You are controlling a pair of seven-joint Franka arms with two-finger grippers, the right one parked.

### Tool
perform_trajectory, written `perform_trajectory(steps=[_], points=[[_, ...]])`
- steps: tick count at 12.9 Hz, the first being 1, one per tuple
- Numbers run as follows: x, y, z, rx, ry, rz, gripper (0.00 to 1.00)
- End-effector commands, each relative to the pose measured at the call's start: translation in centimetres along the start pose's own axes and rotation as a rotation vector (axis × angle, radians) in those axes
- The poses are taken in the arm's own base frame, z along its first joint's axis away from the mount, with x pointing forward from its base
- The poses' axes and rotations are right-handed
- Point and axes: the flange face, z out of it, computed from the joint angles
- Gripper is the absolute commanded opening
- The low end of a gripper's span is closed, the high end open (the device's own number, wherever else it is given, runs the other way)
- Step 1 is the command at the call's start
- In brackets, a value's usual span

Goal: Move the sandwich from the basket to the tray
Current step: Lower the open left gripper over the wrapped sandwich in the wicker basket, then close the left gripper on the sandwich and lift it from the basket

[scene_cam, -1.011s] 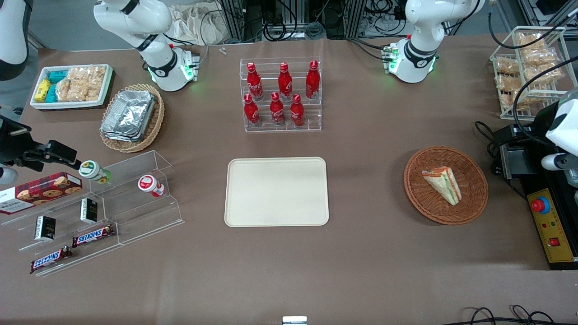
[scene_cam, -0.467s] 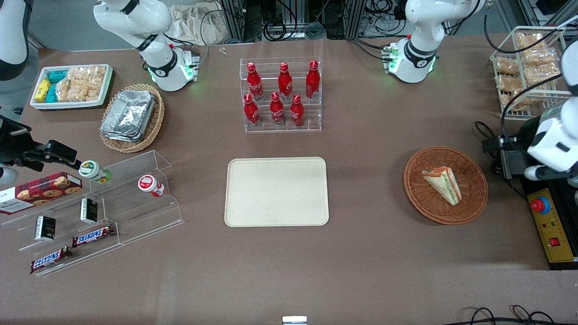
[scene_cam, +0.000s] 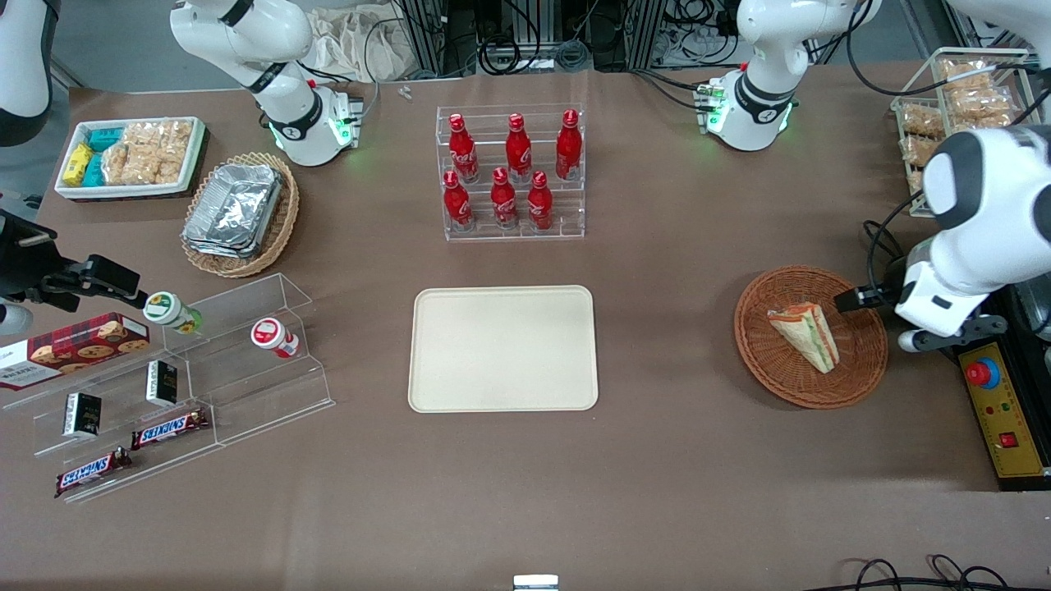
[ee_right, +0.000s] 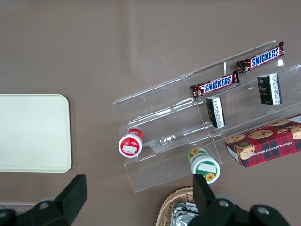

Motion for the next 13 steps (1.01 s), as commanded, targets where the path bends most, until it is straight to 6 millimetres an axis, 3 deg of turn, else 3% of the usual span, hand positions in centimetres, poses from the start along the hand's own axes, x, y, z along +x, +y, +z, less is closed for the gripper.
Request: perform_trajectory(steps=[1,4,10,11,13], points=[[-0.9,-0.1,4.9,-0.015,0.021,-0.119,0.99],[-0.3,0.2,9.4,-0.025,0.000,-0.202,0.99],[0.7,0.4,13.7,-0.049,0.020,-0.264,0.96],[0.8,0.5,14.1,-0.052,0.020,-0.269,0.90],[0.9,0.6,13.8,-0.049,0.026,-0.304,0.48]])
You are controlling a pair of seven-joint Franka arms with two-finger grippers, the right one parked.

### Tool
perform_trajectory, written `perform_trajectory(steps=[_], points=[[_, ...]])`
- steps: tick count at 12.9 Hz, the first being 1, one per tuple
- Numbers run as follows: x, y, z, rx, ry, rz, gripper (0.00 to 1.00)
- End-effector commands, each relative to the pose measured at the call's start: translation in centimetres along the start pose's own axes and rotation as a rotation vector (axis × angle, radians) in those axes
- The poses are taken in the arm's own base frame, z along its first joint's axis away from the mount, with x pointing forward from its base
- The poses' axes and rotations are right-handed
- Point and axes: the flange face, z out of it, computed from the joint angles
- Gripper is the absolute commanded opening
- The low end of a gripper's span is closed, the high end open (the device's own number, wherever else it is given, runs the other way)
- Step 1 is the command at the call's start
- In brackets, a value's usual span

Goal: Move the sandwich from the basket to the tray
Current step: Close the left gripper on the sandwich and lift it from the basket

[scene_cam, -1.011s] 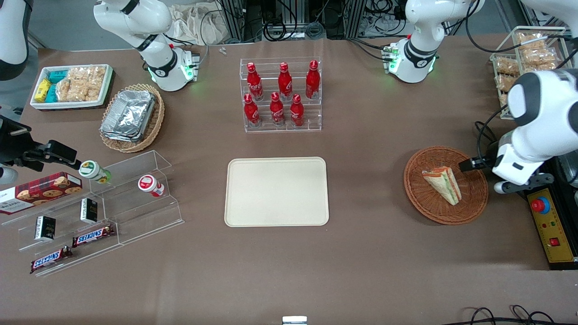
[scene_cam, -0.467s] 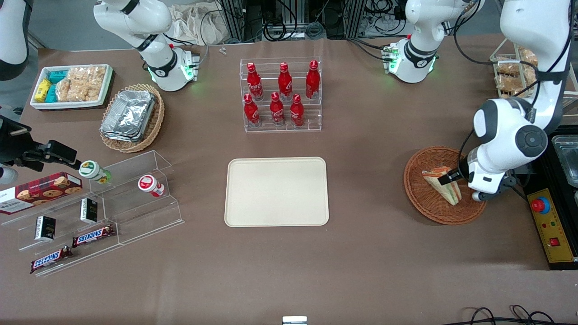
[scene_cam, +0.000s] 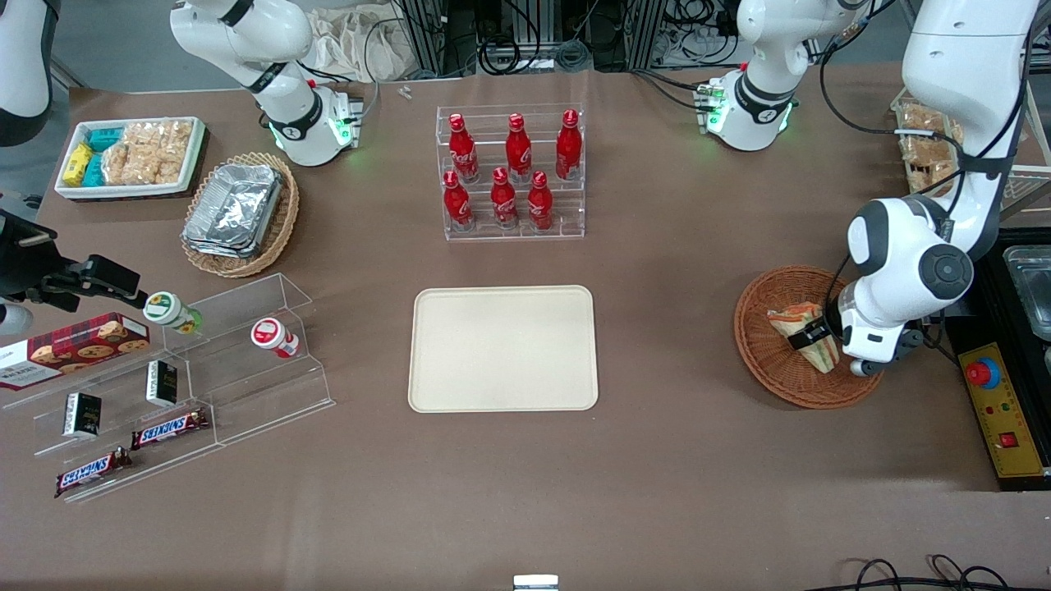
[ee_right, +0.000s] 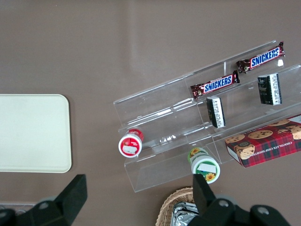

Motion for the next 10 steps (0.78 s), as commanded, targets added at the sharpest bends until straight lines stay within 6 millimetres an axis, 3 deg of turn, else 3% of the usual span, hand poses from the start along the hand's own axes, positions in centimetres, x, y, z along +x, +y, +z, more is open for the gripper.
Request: perform_trajectory(steps=[1,2,4,6,10], points=[[0.1,0.0,-0.8,-0.001,0.028,-0.040,0.25],[0.0,0.1,-1.7,0.002,0.032,-0.039,0.00],[0.0,0.4,-4.5,0.027,0.009,-0.034,0.00],[-0.5,1.7,-9.9,0.057,-0.015,-0.023,0.00],[-3.5,7.9,-20.9,0.076,-0.058,0.080,0.00]])
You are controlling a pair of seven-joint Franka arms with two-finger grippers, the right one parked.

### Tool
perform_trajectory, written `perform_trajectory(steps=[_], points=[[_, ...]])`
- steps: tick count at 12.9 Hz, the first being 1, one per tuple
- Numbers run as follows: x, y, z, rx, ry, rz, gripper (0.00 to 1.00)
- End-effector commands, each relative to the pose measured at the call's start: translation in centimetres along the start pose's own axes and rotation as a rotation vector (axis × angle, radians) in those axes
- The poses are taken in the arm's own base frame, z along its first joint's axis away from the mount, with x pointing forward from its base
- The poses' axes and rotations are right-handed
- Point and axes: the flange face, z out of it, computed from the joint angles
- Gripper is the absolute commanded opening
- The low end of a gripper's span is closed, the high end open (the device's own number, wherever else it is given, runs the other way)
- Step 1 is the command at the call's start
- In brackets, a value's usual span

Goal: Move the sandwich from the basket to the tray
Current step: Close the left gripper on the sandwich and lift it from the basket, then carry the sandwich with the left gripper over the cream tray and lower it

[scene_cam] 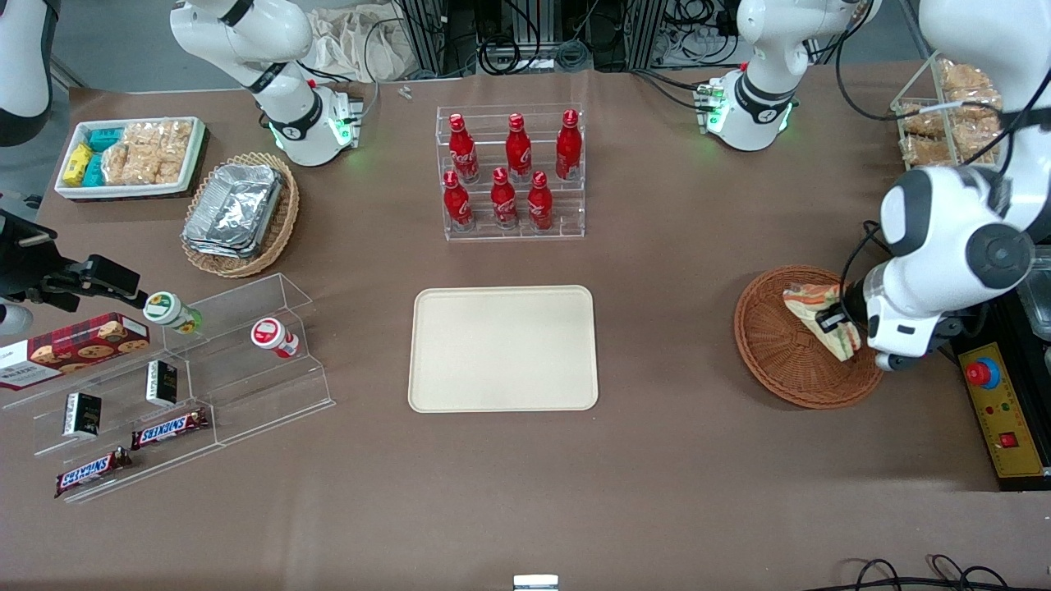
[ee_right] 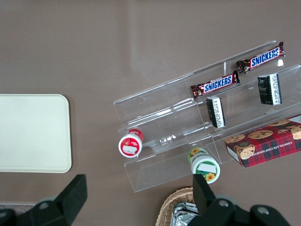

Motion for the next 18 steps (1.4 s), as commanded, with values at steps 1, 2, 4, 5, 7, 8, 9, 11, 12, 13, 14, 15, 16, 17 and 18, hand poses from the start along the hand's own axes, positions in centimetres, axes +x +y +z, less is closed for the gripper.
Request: perform_trajectory(steps=[1,2,4,5,7,8,9,11,12,13,14,15,16,17,18], points=[[-2.9,4.2,-6.8,0.001,-0.021,0.065,0.00],[-4.5,6.0,-8.5,-0.006,-0.021,0.115,0.00],[-8.6,10.6,-10.1,-0.022,-0.003,0.226,0.00],[-10.4,12.7,-9.8,-0.034,-0.001,0.271,0.00],[-13.2,17.0,-8.6,-0.084,0.014,0.340,0.00],[-14.4,19.3,-7.1,-0.101,0.006,0.347,0.00],[-16.1,21.8,-6.0,-0.120,0.014,0.359,0.00],[-17.9,25.4,-2.8,-0.107,0.066,0.413,0.00],[-18.4,26.9,-0.8,-0.094,0.082,0.433,0.00],[-18.6,28.0,1.1,-0.085,0.076,0.449,0.00],[-18.7,29.1,3.1,-0.081,0.057,0.470,0.00],[-19.8,30.5,4.4,-0.075,0.051,0.503,0.00],[-20.4,31.2,5.6,-0.064,0.050,0.520,0.00],[-20.2,31.6,6.9,-0.060,0.060,0.531,0.00],[-20.1,32.1,8.5,-0.064,0.056,0.536,0.00]])
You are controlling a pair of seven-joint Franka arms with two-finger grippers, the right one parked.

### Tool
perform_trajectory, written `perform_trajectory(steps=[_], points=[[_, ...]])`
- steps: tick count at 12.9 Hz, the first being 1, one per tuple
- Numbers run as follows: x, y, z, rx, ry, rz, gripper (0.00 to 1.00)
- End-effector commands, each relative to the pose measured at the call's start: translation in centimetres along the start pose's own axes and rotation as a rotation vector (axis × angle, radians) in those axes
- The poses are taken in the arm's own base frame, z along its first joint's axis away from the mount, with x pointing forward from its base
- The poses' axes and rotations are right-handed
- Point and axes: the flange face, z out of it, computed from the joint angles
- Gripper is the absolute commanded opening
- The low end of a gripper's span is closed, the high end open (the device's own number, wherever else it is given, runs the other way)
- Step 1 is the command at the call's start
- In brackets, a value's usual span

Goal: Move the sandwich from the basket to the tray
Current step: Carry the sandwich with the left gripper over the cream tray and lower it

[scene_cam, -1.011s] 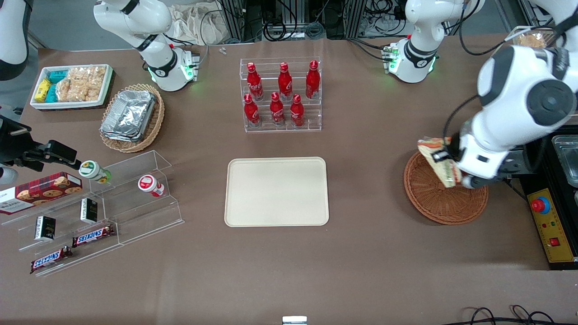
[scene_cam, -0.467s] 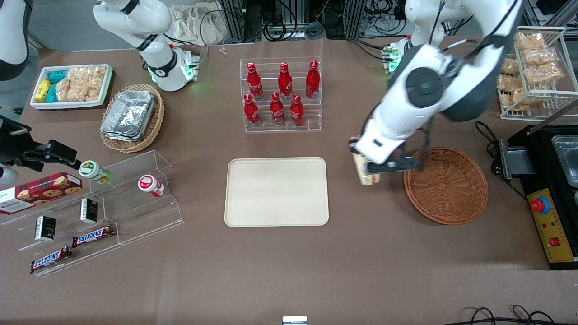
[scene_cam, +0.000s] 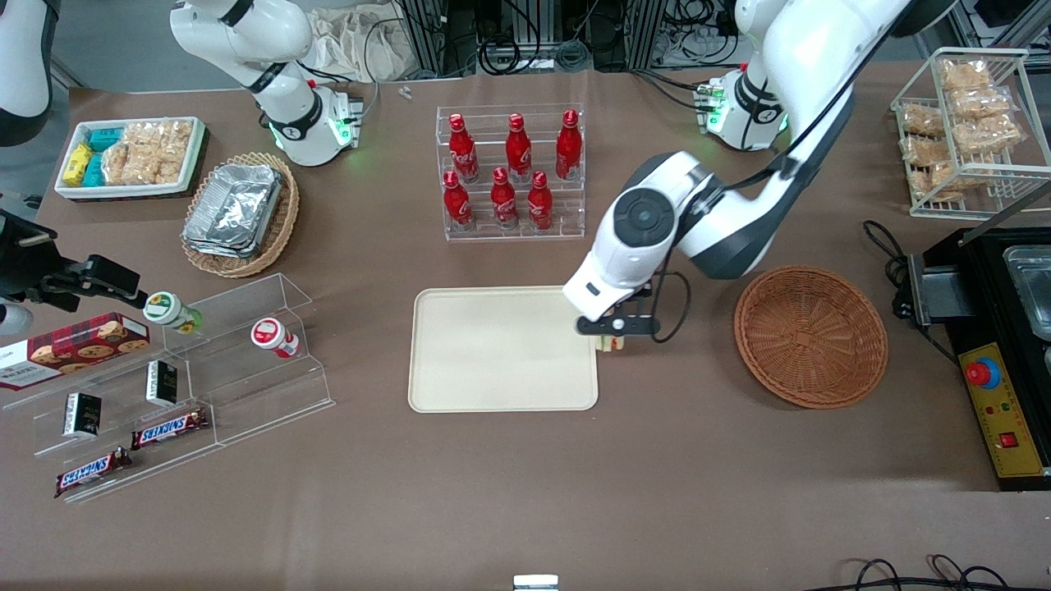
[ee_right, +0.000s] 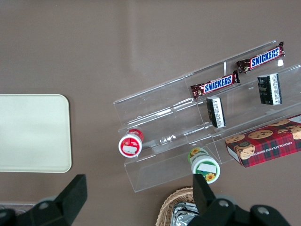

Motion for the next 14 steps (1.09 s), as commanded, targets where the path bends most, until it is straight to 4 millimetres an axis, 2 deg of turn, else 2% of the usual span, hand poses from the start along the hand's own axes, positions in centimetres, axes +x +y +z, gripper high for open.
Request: perform_trajectory(steps=[1,3,5,7,8,9,10,11,12,14], points=[[0.8,2.0,2.7,-0.012,0.019,0.006,0.00],[0.3,3.5,5.2,-0.019,0.022,0.034,0.00],[0.4,3.8,7.8,-0.032,0.011,0.038,0.00],[0.5,3.9,9.6,-0.030,0.022,0.034,0.00],[0.6,3.8,9.7,-0.021,0.031,0.026,0.10],[0.6,3.8,9.8,-0.020,0.031,-0.006,0.80],[0.4,3.8,9.5,-0.016,0.035,-0.043,1.00],[0.5,3.6,9.1,-0.010,0.037,-0.082,1.00],[0.3,3.5,7.7,0.003,0.050,-0.102,1.00],[0.3,1.8,4.7,0.068,0.044,-0.137,1.00]])
